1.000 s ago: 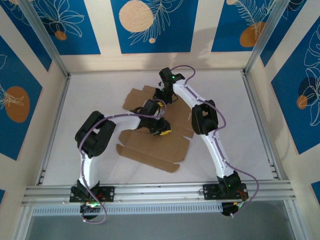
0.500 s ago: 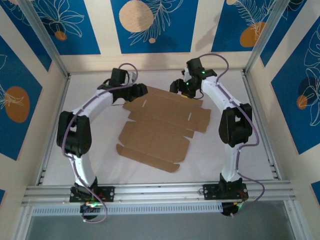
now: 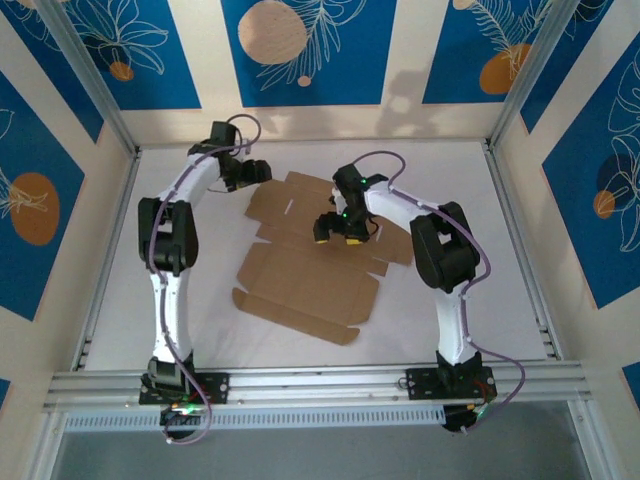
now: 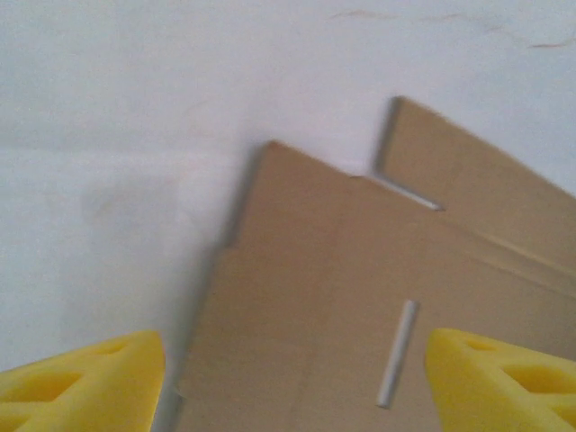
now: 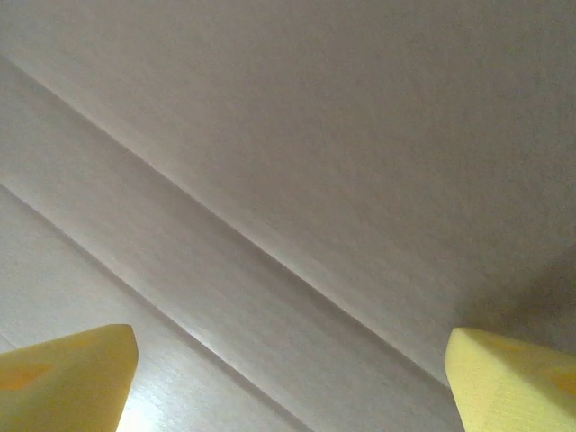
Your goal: Fold the paper box
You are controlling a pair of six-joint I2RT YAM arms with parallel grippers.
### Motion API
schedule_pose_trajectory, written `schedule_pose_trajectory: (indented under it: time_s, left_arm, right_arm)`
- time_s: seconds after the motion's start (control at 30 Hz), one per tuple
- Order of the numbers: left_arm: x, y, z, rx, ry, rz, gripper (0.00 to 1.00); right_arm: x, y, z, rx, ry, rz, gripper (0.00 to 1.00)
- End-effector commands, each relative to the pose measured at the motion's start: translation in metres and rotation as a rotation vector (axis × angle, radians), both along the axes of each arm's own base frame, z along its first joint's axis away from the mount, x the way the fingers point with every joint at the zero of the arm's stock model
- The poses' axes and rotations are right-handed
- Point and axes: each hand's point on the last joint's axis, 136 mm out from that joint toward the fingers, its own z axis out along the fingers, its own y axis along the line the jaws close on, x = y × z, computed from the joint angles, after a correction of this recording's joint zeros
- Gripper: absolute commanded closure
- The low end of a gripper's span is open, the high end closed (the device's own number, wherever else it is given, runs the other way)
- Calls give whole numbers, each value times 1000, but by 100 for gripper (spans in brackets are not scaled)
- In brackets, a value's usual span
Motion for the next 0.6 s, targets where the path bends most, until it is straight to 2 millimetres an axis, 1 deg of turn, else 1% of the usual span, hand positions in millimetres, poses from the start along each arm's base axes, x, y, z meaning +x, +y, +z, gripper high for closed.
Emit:
schedule_pose_trajectory:
  time_s: [0.0,0.1,0.2,0.4,0.5,0.57]
  left_arm:
    - [-7,-1,-22,-86,93,-51,24]
    - [-4,-11,-28,-169,111,-90,24]
    - [-2,-21,-28,-247,111,-116,24]
    - [-6,-44,-35,-431,163,-154,26]
    - [-8,-50,-43,-505,195,-152,27]
    - [-7,-51,-42,-561,197,-144,29]
  right_arm:
    - [-6,6,14,40,-28,35,11]
    - [-12,3,7,1,-20,44,12]
    - [-12,0,4,3,-4,35,13]
    - [-10,-3,8,-10,1,40,13]
    - [-11,-4,12,-7,-1,43,14]
    - [-12,-3,15,-1,-3,49,14]
